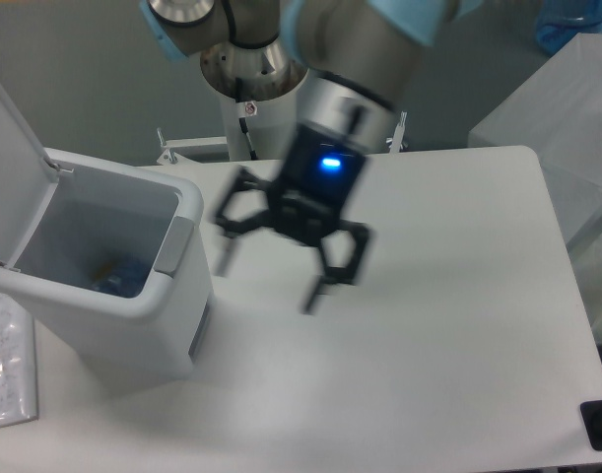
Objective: Place the trash in the trash can
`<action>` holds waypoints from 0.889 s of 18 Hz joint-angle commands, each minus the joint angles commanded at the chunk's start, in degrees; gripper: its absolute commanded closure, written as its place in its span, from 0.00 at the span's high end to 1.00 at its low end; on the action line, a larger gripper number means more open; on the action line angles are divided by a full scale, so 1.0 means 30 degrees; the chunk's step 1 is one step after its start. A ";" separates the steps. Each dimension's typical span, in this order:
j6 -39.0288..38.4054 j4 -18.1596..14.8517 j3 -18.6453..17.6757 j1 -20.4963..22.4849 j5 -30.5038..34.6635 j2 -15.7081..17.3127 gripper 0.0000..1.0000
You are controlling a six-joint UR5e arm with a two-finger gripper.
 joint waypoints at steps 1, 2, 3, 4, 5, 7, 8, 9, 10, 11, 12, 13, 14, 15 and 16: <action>0.0585 0.0000 0.0030 0.0235 0.0874 -0.0234 1.00; 0.1345 0.0000 0.0088 0.0440 0.2043 -0.0498 1.00; 0.2165 -0.0029 0.0146 0.0558 0.3244 -0.0848 1.00; 0.3072 -0.0029 0.0292 0.0560 0.4329 -0.1258 1.00; 0.4097 -0.0058 0.0439 0.0560 0.5239 -0.1726 1.00; 0.5827 -0.0117 0.0528 0.0560 0.6911 -0.2401 1.00; 0.6560 -0.0146 0.0499 0.0560 0.7643 -0.2753 1.00; 0.7844 -0.0321 0.0354 0.0560 0.8579 -0.3162 1.00; 0.8930 -0.0641 0.0294 0.0560 0.9197 -0.3311 1.00; 1.0217 -0.1109 0.0236 0.0560 0.9871 -0.3458 1.00; 1.1419 -0.1722 0.0148 0.0560 1.0660 -0.3488 1.00; 1.2359 -0.2309 0.0147 0.0560 1.1509 -0.3518 1.00; 1.3036 -0.2952 0.0176 0.0531 1.2214 -0.3547 1.00; 1.3419 -0.3626 0.0292 0.0501 1.2859 -0.3634 1.00; 1.3539 -0.4155 0.0439 0.0472 1.3243 -0.3780 1.00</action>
